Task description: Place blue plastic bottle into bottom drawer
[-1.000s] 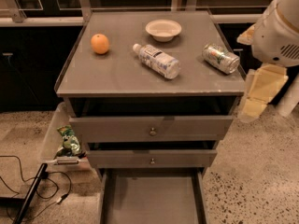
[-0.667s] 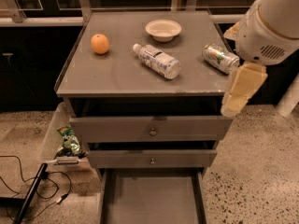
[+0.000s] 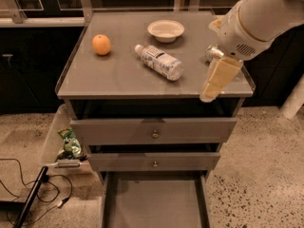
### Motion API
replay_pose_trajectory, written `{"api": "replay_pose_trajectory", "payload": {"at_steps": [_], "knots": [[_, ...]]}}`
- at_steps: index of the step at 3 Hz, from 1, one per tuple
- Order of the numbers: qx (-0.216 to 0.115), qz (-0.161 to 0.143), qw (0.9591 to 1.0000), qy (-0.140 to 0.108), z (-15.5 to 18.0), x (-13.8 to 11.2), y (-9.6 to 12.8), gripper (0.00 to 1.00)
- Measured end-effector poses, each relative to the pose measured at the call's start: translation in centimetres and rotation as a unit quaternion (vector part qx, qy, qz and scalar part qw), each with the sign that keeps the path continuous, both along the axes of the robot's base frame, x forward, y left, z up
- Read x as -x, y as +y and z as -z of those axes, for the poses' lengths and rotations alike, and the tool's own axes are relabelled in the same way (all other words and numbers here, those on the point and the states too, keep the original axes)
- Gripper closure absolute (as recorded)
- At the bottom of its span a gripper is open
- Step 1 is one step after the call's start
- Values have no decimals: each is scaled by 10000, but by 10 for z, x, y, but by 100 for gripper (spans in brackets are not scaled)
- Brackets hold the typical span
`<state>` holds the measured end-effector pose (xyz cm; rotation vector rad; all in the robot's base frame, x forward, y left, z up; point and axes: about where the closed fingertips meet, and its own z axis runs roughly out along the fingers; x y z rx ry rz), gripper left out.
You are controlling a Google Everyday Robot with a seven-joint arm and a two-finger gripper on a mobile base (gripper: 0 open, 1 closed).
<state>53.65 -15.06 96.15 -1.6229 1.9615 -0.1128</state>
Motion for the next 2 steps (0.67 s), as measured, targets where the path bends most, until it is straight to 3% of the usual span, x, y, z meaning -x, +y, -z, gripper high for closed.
{"api": "replay_pose_trajectory", "payload": {"at_steps": [1,2], "knots": [[-1,0,10000,0,0,0,0,0],[-405,-3,9992,-48,22,-22,15,0]]}}
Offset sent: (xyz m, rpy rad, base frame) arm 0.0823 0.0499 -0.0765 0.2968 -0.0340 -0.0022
